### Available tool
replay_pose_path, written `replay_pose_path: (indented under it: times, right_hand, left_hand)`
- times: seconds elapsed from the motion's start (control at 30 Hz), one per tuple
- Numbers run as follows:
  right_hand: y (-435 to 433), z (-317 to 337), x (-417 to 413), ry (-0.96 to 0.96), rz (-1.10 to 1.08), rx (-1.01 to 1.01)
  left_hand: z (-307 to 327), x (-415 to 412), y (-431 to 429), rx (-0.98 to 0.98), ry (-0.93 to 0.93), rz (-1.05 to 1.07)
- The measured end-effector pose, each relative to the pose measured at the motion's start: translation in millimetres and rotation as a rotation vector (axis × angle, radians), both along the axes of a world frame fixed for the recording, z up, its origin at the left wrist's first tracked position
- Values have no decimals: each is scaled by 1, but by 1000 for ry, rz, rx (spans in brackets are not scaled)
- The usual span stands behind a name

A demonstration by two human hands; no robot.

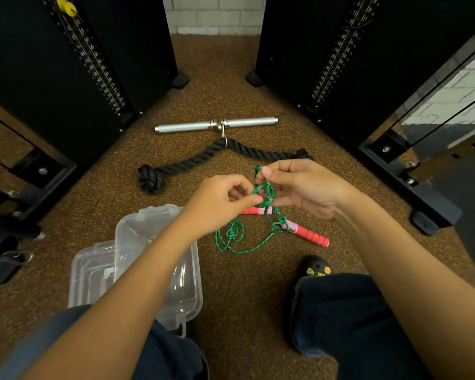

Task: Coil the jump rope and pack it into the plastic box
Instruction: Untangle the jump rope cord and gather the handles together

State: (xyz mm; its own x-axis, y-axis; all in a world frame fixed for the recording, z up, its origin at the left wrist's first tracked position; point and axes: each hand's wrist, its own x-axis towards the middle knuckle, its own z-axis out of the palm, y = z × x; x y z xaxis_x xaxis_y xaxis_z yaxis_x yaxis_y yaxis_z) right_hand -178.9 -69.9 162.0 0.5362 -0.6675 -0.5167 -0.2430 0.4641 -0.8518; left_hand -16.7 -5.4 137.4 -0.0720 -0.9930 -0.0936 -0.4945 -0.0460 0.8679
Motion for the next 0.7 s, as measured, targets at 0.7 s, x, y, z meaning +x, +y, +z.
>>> replay_pose_path:
  times: [0.7]
  right_hand:
    - [2, 12, 12, -227, -224, 324]
  left_hand:
    - [-4, 5, -5, -125, -40, -13]
